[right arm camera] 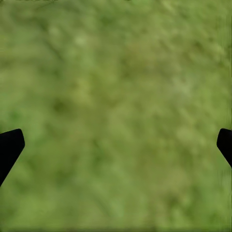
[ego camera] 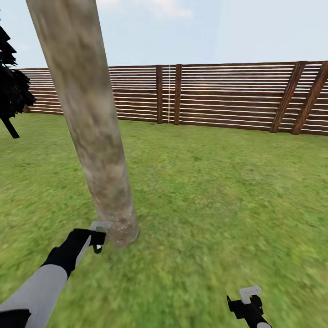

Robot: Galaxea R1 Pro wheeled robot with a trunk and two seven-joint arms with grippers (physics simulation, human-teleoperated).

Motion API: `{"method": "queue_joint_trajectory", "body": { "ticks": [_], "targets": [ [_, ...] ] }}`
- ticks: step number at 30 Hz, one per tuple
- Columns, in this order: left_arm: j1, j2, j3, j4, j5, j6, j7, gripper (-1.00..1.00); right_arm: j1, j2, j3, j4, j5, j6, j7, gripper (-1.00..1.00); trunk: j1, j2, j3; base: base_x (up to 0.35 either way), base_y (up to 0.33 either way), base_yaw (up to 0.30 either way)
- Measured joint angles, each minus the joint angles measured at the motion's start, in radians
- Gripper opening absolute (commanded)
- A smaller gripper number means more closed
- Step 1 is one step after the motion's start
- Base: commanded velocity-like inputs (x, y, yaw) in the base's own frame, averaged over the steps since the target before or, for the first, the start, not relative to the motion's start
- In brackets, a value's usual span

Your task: In the garden, pick up the pesticide atomizer on the floor and spray pesticide onto both trees until each tree trunk is fully covered.

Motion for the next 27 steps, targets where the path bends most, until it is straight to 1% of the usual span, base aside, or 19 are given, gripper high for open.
{"method": "queue_joint_trajectory", "body": {
  "ticks": [1, 3, 4, 6, 8, 9, 11, 12, 14, 17, 18, 20, 22, 23, 24, 25, 27],
  "targets": [
    [0.001, 0.007, -0.001, 0.000, 0.009, 0.003, -0.001, -1.00, 0.000, 0.000, 0.000, 0.000, 0.000, 0.000, 0.000, 1.00, 0.000, 0.000, 0.000, 0.000, 0.000, 0.000],
    [0.002, 0.004, -0.002, -0.001, 0.013, 0.004, -0.001, -1.00, 0.000, 0.000, 0.000, 0.000, 0.000, 0.000, 0.000, 1.00, 0.000, 0.000, 0.000, 0.000, 0.000, 0.000],
    [0.000, -0.004, -0.004, -0.002, 0.016, 0.005, -0.001, -1.00, 0.000, 0.000, 0.000, 0.000, 0.000, 0.000, 0.000, 1.00, 0.000, 0.000, 0.000, -0.030, 0.000, 0.000],
    [-0.005, -0.039, -0.005, -0.003, 0.021, 0.005, 0.000, -1.00, 0.000, 0.000, 0.000, 0.000, 0.000, 0.000, 0.000, 1.00, 0.000, 0.000, 0.000, -0.195, 0.037, 0.000],
    [-0.014, -0.060, -0.006, -0.010, 0.016, 0.005, 0.000, -1.00, 0.000, 0.000, 0.000, 0.000, 0.000, 0.000, 0.000, 1.00, 0.000, 0.000, 0.000, -0.138, 0.032, 0.000],
    [-0.019, -0.067, -0.006, -0.041, 0.015, 0.007, 0.000, -1.00, 0.000, 0.000, 0.000, 0.000, 0.000, 0.000, 0.000, 1.00, 0.000, 0.000, 0.000, -0.035, 0.008, 0.000],
    [-0.019, -0.072, -0.008, -0.090, 0.012, 0.024, 0.000, -1.00, 0.000, 0.000, 0.000, -0.001, 0.000, 0.000, 0.000, 1.00, 0.000, 0.000, 0.000, -0.014, 0.003, 0.000],
    [-0.019, -0.071, -0.008, -0.112, 0.010, 0.047, 0.000, -1.00, 0.000, 0.000, 0.000, -0.001, 0.000, 0.000, 0.000, 1.00, 0.000, 0.000, 0.000, -0.005, 0.001, 0.000],
    [-0.021, -0.060, -0.003, -0.161, 0.005, 0.096, 0.000, -1.00, -0.001, 0.000, 0.000, -0.003, 0.000, 0.000, 0.000, 1.00, 0.000, 0.000, 0.000, -0.001, 0.000, 0.000],
    [-0.021, -0.035, 0.001, -0.186, 0.005, 0.112, 0.000, -1.00, 0.000, 0.001, 0.001, -0.003, 0.000, 0.000, 0.000, 1.00, 0.000, 0.000, 0.000, 0.000, 0.000, 0.000],
    [-0.020, -0.030, -0.001, -0.187, 0.009, 0.113, 0.000, -1.00, 0.000, 0.000, 0.001, -0.004, 0.000, 0.000, 0.000, 1.00, 0.000, 0.000, 0.000, 0.000, 0.000, 0.000],
    [-0.012, -0.039, -0.009, -0.189, 0.012, 0.116, 0.000, -1.00, 0.000, 0.001, 0.001, -0.006, 0.000, 0.000, 0.000, 1.00, 0.000, 0.000, 0.000, 0.000, 0.000, 0.028],
    [-0.016, -0.045, -0.009, -0.190, 0.013, 0.116, 0.000, -1.00, 0.000, 0.001, 0.001, -0.007, 0.000, 0.000, 0.000, 1.00, 0.000, 0.000, 0.000, 0.000, 0.000, 0.187],
    [-0.018, -0.051, -0.009, -0.190, 0.015, 0.116, 0.000, -1.00, 0.000, 0.002, 0.001, -0.007, 0.000, 0.000, 0.000, 1.00, 0.000, 0.000, 0.000, 0.000, 0.000, 0.257],
    [-0.019, -0.064, -0.009, -0.190, 0.018, 0.116, 0.000, -1.00, 0.000, 0.002, 0.001, -0.007, 0.000, 0.000, 0.000, 1.00, 0.000, 0.000, 0.000, 0.000, 0.000, 0.266],
    [-0.019, -0.068, -0.009, -0.190, 0.012, 0.116, 0.000, -1.00, 0.000, 0.002, 0.001, -0.008, 0.000, 0.000, 0.000, 1.00, 0.000, 0.000, 0.000, 0.000, 0.000, 0.271],
    [-0.019, -0.066, -0.006, -0.190, 0.008, 0.116, 0.001, -1.00, 0.000, 0.002, 0.001, -0.008, 0.000, 0.000, 0.000, 1.00, 0.000, 0.000, 0.000, 0.000, 0.000, 0.273]
  ]
}}
